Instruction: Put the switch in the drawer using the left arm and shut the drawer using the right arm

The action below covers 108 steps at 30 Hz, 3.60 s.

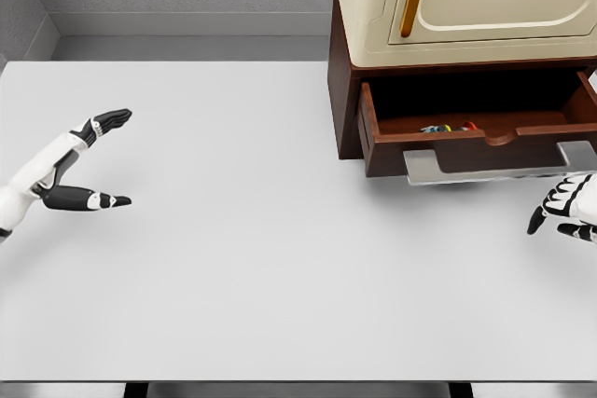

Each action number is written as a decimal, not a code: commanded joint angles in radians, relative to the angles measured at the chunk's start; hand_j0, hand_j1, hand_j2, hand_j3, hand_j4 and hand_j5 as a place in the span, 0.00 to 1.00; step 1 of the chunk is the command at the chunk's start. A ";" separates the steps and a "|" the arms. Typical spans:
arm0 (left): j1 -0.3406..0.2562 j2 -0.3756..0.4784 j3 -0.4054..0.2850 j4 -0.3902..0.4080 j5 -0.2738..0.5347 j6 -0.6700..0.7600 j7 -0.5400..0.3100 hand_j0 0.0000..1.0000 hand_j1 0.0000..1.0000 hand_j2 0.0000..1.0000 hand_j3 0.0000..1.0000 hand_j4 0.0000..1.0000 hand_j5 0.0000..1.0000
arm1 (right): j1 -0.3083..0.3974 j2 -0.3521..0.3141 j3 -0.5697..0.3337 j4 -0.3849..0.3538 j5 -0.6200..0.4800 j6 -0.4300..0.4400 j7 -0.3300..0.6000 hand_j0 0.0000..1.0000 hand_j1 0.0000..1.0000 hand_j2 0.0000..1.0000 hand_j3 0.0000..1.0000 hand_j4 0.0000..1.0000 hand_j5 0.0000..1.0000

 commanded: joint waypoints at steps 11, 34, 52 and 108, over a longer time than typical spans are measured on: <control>0.000 -0.011 0.000 -0.003 0.008 0.002 0.000 1.00 1.00 1.00 1.00 1.00 1.00 | -0.017 0.126 -0.004 0.002 0.001 -0.001 0.004 0.57 0.57 0.57 0.57 0.57 0.57; 0.000 -0.011 0.000 -0.005 0.008 0.002 0.000 1.00 1.00 1.00 1.00 1.00 1.00 | 0.012 0.413 -0.127 -0.003 0.123 -0.001 0.003 0.58 0.58 0.58 0.58 0.58 0.58; -0.002 -0.026 0.000 -0.003 0.008 0.002 0.000 1.00 1.00 1.00 1.00 1.00 1.00 | -0.020 0.532 -0.188 -0.003 0.136 -0.001 0.010 0.61 0.61 0.61 0.61 0.61 0.61; 0.000 -0.028 0.002 -0.005 0.008 0.002 0.000 1.00 1.00 1.00 1.00 1.00 1.00 | -0.244 0.534 -0.010 0.061 0.193 -0.001 0.010 0.60 0.60 0.60 0.60 0.60 0.60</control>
